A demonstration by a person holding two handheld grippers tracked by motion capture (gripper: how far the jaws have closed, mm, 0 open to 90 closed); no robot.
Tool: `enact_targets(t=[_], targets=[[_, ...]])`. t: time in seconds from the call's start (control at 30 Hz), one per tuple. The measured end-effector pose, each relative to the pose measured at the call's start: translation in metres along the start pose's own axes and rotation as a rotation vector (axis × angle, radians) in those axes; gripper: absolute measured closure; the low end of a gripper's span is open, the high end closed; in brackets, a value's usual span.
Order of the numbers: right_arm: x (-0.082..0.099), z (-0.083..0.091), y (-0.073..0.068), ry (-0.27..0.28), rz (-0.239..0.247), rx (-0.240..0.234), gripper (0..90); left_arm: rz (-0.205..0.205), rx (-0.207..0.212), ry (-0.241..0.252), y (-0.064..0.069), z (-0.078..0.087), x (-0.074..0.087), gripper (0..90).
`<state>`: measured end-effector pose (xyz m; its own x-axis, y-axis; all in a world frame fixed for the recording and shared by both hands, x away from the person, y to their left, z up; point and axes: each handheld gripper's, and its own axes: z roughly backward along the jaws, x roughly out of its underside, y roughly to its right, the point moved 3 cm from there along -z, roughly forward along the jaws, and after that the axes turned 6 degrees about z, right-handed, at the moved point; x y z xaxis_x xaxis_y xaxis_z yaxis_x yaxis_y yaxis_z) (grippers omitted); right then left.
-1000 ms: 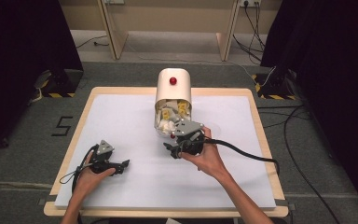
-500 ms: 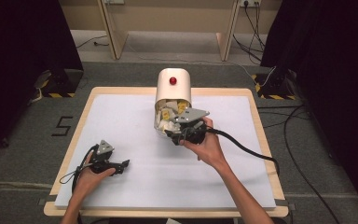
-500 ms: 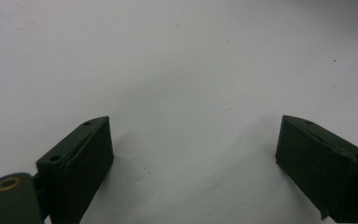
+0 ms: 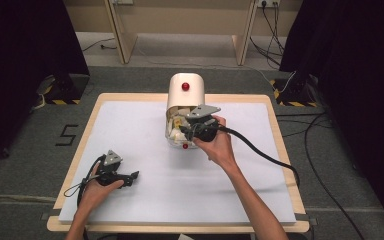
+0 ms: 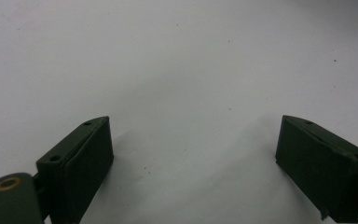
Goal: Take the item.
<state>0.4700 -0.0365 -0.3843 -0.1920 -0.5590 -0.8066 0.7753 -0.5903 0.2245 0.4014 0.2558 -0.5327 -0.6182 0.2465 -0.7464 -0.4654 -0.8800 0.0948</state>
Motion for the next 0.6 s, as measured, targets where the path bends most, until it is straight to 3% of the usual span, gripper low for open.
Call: enact_targets(t=[0.23, 0.27, 0.3, 0.4, 0.6], targets=[[0.004, -0.009, 0.0, -0.055, 0.024, 0.027, 66.1, 0.0, -0.001, 0.001, 0.0, 0.0, 0.0, 9.9], [0.006, -0.011, -0.001, -0.068, 0.036, 0.035, 71.7, 0.0, 0.0, 0.001, 0.0, 0.0, 0.0, 9.9], [0.006, -0.011, -0.001, -0.065, 0.04, 0.032, 71.7, 0.0, 0.0, 0.001, 0.0, 0.0, 0.0, 9.9], [0.005, -0.01, -0.003, -0.049, 0.059, 0.018, 83.1, 0.001, 0.001, 0.001, 0.0, 0.0, 0.0, 9.8], [0.001, 0.0, -0.002, -0.004, 0.09, 0.026, 87.4, 0.0, 0.001, 0.0, 0.0, 0.0, 0.0, 9.9]])
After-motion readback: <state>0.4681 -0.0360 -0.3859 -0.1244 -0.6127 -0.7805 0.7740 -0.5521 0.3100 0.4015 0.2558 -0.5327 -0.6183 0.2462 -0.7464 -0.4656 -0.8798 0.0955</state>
